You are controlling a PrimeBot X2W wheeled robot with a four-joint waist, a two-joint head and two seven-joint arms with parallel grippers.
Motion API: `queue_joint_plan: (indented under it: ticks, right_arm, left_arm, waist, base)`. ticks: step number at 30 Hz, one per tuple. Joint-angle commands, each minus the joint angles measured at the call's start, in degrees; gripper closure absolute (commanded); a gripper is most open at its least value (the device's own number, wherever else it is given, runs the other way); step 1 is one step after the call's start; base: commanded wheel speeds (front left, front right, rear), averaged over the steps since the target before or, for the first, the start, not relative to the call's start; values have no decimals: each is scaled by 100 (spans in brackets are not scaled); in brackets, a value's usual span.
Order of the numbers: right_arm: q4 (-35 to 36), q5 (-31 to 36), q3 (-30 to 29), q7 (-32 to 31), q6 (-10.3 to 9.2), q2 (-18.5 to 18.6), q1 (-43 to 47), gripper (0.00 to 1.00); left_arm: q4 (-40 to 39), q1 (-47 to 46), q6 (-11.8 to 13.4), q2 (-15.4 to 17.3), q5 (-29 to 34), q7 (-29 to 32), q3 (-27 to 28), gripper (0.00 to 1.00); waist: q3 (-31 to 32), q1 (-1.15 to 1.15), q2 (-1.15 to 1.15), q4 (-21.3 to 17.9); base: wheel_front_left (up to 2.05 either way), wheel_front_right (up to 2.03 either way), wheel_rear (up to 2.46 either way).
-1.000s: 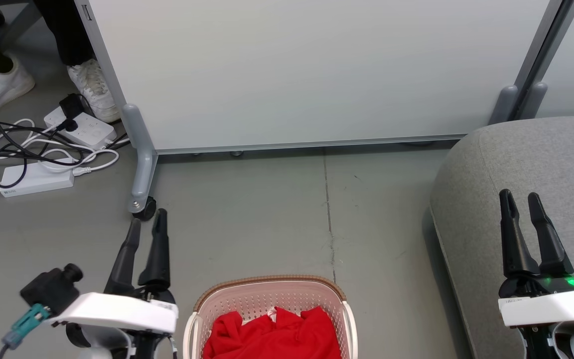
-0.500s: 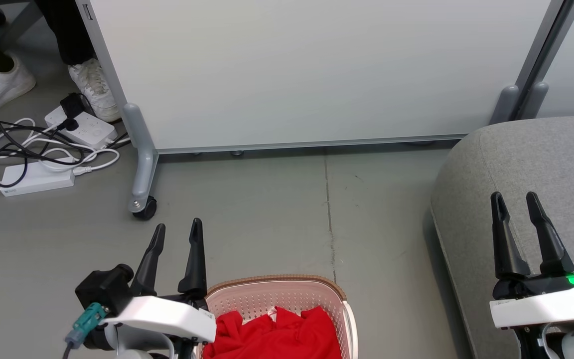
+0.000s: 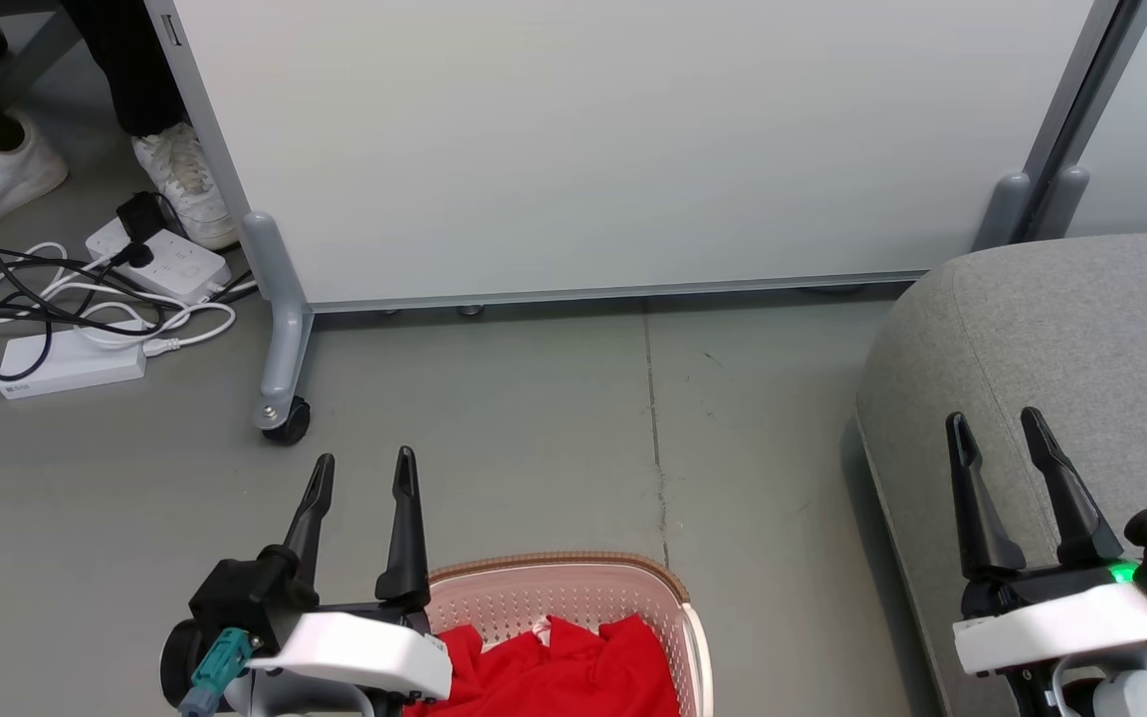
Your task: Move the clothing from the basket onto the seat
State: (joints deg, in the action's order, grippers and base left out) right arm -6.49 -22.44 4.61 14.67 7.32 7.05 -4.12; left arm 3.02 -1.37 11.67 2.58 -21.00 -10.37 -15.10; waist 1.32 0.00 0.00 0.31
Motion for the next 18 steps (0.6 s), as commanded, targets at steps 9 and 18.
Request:
queue_joint_plan:
  ticks: [9,18]
  right_arm:
    - [-50,503,-33,39,24,-41,-99,0]
    - [-101,905,-13,45,26,-77,-100,0]
  left_arm:
    - [-121,61,67,34,368,-182,-34,0]
    - [32,161,-12,37,544,-299,-117,0]
  waist:
    - [1,0,0,-33]
    - [-3,0,0,-33]
  base:
    - [0,0,0]
    - [0,0,0]
